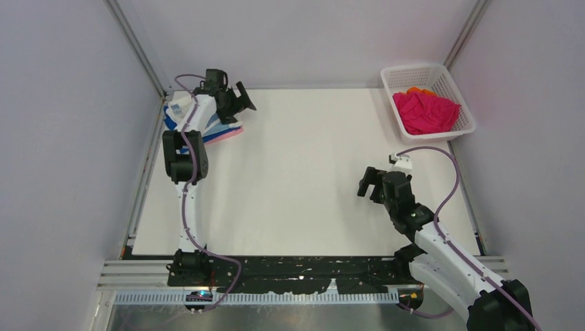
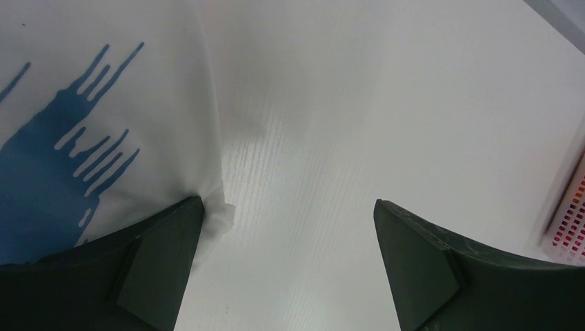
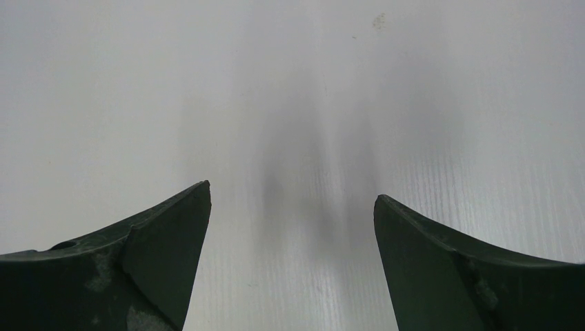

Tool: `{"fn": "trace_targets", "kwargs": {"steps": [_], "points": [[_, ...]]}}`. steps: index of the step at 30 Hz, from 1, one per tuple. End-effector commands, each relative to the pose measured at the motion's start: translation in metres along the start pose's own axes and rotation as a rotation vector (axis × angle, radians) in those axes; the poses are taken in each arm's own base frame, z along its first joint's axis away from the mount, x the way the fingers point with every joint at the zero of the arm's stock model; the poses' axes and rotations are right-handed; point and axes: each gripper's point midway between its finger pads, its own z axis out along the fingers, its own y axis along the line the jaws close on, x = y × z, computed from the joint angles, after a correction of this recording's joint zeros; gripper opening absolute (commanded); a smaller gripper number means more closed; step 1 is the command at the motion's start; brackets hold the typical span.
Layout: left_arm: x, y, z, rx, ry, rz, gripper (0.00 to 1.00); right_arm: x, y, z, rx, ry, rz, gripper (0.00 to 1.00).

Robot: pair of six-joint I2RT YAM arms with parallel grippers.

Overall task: Fold and stack the t-shirts
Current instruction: Put the neatly folded tshirt into the corner of the board with the left arm, then reset both arms

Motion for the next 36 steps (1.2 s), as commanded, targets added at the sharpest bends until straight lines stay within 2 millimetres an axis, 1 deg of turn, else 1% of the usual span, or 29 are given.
{"fn": "trace_targets", "kwargs": {"steps": [1,3,5,6,8,9,10,11,14,15,18,19,20,21,22,24,25,27,31,36], "points": [[-0.027,-0.028,-0.057,0.019,-0.084,0.054,0.99,-0.023,0.005,-0.004,-0.011,-0.068,0.013,0.95],[-0.032,-0.042,-0.084,0.043,-0.120,0.089,0.99,-0.026,0.006,-0.006,-0.018,-0.076,0.020,0.95],[-0.032,-0.058,-0.114,0.066,-0.163,0.138,0.99,-0.028,0.008,-0.009,-0.030,-0.085,0.027,0.95],[-0.024,-0.057,-0.121,0.059,-0.164,0.155,0.99,-0.029,0.009,-0.010,-0.035,-0.087,0.031,0.95],[-0.014,-0.062,-0.146,0.062,-0.203,0.188,0.99,-0.030,0.009,-0.012,-0.036,-0.089,0.032,0.96],[-0.007,-0.062,-0.155,0.063,-0.215,0.194,0.99,-0.031,0.009,-0.013,-0.037,-0.092,0.033,0.95],[0.000,-0.065,-0.175,0.078,-0.241,0.203,0.99,-0.033,0.009,-0.015,-0.039,-0.096,0.035,0.95],[0.008,-0.064,-0.186,0.084,-0.259,0.204,0.99,-0.034,0.010,-0.016,-0.041,-0.099,0.038,0.95],[0.041,-0.042,-0.209,0.035,-0.305,0.184,0.99,-0.037,0.009,-0.021,-0.041,-0.111,0.069,0.95],[0.056,-0.035,-0.215,0.018,-0.322,0.186,0.99,-0.039,0.010,-0.023,-0.049,-0.118,0.080,0.95],[0.107,-0.013,-0.225,-0.043,-0.343,0.220,0.99,-0.039,0.012,-0.026,-0.064,-0.124,0.088,0.95],[0.128,0.000,-0.222,-0.075,-0.336,0.232,0.99,-0.039,0.012,-0.027,-0.069,-0.124,0.086,0.95],[0.144,0.007,-0.224,-0.091,-0.342,0.247,0.99,-0.039,0.012,-0.028,-0.069,-0.123,0.084,0.95],[0.158,0.015,-0.224,-0.106,-0.346,0.251,0.99,-0.038,0.010,-0.029,-0.063,-0.123,0.083,0.95],[0.169,0.019,-0.229,-0.102,-0.360,0.241,0.99,-0.039,0.010,-0.030,-0.060,-0.125,0.083,0.95],[0.185,0.026,-0.231,-0.068,-0.366,0.216,0.99,-0.037,0.006,-0.031,-0.049,-0.126,0.082,0.95],[0.190,0.028,-0.232,-0.057,-0.372,0.216,0.99,-0.038,0.005,-0.031,-0.043,-0.132,0.081,0.95],[0.192,0.033,-0.241,-0.053,-0.402,0.197,0.99,-0.037,0.001,-0.031,-0.031,-0.141,0.080,0.95],[0.190,0.028,-0.256,-0.002,-0.457,0.219,0.99,-0.036,-0.003,-0.031,-0.016,-0.148,0.079,0.95],[0.191,0.029,-0.260,-0.003,-0.459,0.229,0.99,-0.035,-0.001,-0.031,-0.032,-0.155,0.079,0.95]]}}
